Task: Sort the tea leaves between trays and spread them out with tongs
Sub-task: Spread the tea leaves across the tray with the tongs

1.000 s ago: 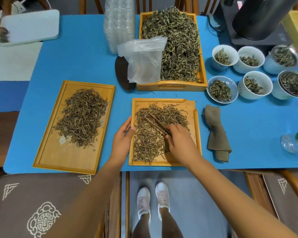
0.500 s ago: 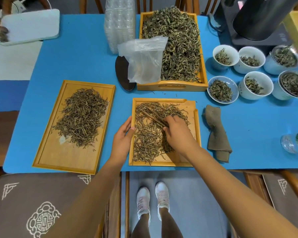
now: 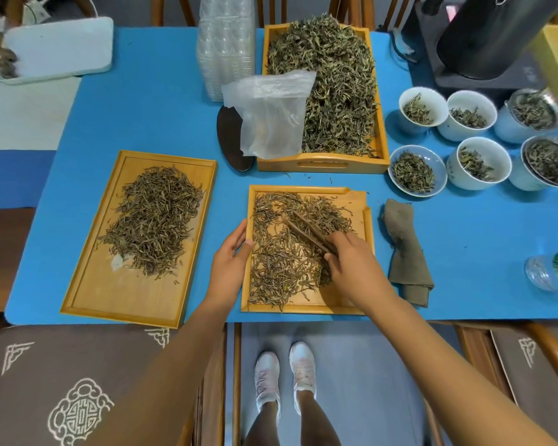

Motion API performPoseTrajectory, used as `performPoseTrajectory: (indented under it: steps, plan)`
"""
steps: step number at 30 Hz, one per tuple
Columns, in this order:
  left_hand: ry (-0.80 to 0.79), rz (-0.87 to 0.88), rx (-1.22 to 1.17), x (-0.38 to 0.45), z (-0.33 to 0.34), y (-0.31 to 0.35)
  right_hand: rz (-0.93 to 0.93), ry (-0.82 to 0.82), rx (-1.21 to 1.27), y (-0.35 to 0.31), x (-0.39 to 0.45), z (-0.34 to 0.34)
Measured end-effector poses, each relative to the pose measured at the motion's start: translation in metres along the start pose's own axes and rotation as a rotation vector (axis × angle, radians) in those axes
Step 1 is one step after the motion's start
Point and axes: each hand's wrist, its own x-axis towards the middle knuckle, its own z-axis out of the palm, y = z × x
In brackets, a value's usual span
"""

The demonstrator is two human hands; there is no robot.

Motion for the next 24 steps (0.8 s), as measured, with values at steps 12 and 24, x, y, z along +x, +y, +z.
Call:
performPoseTrajectory:
  steps: [12,24]
  plan:
    - [-0.011,0.004,-0.006,-0.001,0.000,0.002,0.101,0.027,0.025,0.025,-0.029,-0.010]
    - [-0.010,0.010,0.005,0.001,0.000,0.000,0.050,-0.007,0.010,0.025,-0.027,-0.009]
